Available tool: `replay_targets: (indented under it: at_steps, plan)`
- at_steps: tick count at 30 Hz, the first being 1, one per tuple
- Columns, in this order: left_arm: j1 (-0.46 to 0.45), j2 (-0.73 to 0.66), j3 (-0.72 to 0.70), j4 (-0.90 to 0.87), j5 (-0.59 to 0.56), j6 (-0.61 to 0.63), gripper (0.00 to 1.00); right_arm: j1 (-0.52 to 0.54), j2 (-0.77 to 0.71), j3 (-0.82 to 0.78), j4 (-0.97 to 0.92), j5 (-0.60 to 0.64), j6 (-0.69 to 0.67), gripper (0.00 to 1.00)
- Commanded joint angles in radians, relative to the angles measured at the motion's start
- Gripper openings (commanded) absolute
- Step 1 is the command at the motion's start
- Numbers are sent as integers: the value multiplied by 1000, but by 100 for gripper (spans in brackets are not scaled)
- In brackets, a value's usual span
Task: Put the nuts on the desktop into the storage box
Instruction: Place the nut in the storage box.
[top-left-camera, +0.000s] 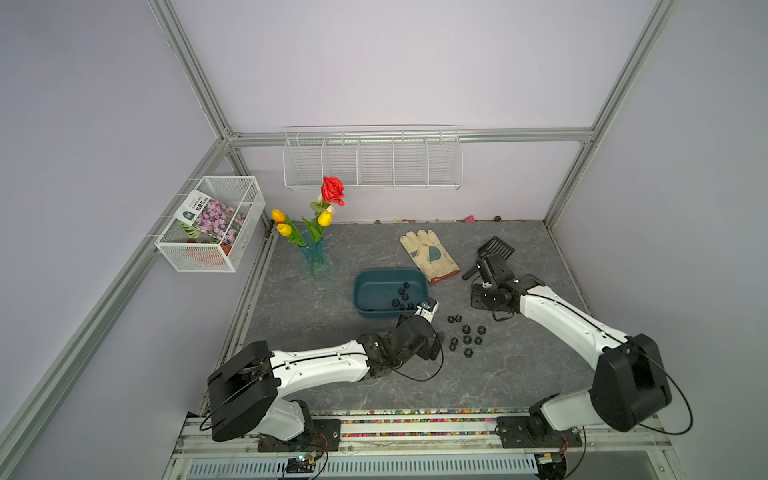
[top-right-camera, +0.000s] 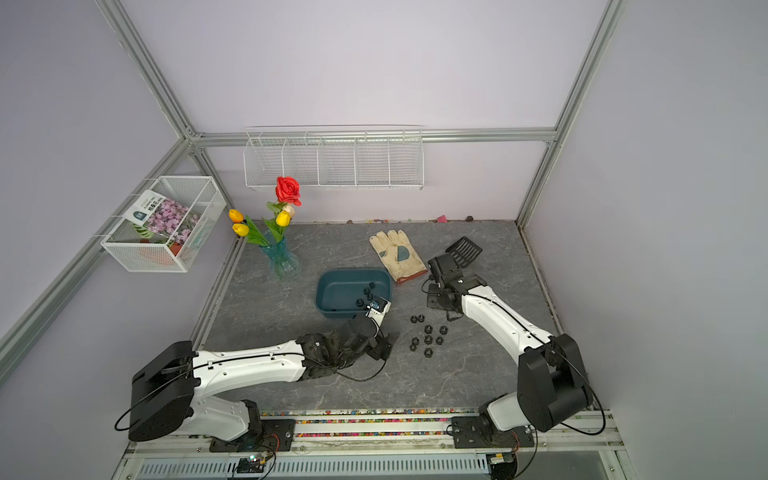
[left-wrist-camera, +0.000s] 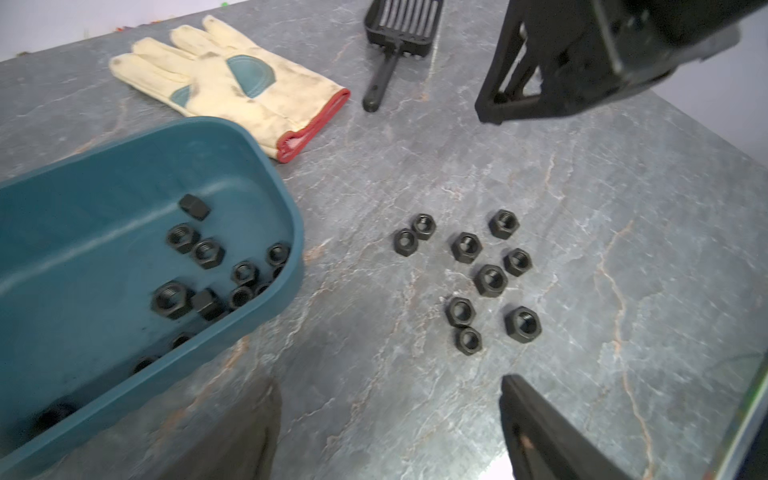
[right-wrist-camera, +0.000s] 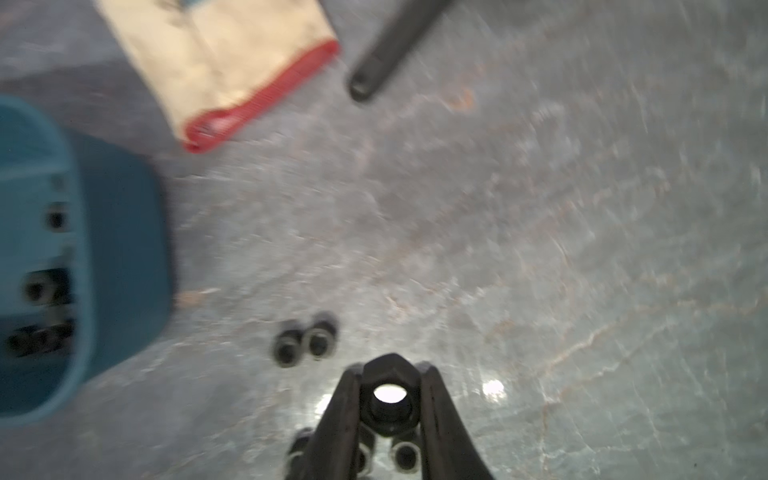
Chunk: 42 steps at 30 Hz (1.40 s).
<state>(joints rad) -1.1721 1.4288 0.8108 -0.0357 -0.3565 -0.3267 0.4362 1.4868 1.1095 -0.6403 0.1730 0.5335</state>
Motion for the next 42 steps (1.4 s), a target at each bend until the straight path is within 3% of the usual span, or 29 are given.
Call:
replay_targets:
  at_steps: [1,14,23,42]
  plan:
    - [22,-35,0,-51,-84,-35,85,50,80,95,-54,-16,-40,10]
    - [129,-265,-167,33,-118,-4,84,221,499,592,-143,-72,-114,10]
    - [140,-236,-217,105,-152,2,84,260,750,845,-197,-141,-135,9]
    - [189,-218,-258,151,-127,-11,83,269,914,935,-170,-236,-130,12]
